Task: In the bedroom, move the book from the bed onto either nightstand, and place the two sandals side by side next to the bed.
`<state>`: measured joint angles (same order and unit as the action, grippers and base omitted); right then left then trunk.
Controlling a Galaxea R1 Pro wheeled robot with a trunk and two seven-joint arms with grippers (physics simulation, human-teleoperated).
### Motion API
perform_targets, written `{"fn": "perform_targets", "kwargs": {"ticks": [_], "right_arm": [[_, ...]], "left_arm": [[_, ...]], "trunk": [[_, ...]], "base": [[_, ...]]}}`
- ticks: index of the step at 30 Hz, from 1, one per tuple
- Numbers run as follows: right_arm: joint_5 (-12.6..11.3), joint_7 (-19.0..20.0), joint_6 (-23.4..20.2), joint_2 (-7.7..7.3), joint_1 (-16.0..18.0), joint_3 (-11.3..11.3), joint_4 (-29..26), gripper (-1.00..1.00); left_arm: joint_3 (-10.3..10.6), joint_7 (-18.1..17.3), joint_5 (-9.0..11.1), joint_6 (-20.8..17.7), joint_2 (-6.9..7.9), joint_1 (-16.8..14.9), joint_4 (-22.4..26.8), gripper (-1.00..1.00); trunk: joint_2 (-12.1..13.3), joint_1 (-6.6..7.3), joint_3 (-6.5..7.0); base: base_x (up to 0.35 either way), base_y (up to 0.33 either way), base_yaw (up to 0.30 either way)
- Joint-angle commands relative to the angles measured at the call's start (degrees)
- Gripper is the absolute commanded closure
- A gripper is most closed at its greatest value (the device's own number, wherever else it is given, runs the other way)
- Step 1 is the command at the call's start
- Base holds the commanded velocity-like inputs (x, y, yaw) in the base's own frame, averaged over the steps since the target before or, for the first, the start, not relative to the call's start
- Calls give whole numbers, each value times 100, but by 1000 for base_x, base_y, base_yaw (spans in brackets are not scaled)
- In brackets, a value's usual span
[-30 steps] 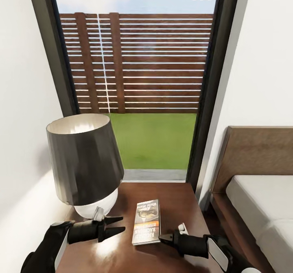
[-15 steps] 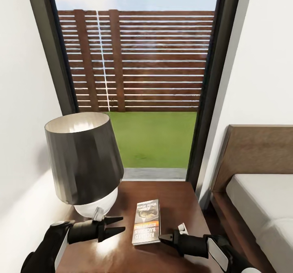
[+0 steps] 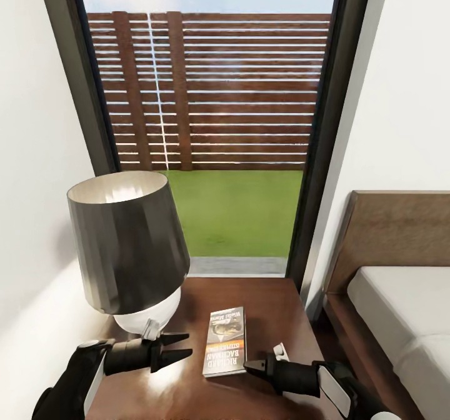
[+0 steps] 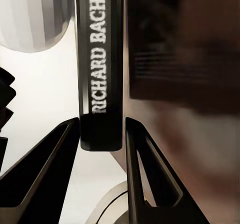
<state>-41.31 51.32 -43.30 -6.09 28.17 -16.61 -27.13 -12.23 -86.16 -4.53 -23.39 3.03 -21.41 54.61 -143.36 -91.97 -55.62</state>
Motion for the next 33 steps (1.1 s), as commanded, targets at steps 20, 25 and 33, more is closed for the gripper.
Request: {"fn": "perform_targets", "kwargs": {"ticks": [20, 25, 33], "right_arm": [[-44, -1, -29, -15, 4, -26, -2, 100], [-44, 0, -29, -15, 4, -24, -2, 100], [-44, 0, -29, -15, 4, -26, -2, 100]], "left_arm": [[-16, -41, -48, -60, -4, -4, 6, -100], [-16, -41, -47, -60, -4, -4, 6, -100], [-16, -41, -48, -60, -4, -4, 6, -100]], "trunk": [[-11, -14, -139], [-11, -14, -139], [-7, -6, -72]], "base": [[0, 0, 0], [0, 0, 0], [0, 0, 0]]}}
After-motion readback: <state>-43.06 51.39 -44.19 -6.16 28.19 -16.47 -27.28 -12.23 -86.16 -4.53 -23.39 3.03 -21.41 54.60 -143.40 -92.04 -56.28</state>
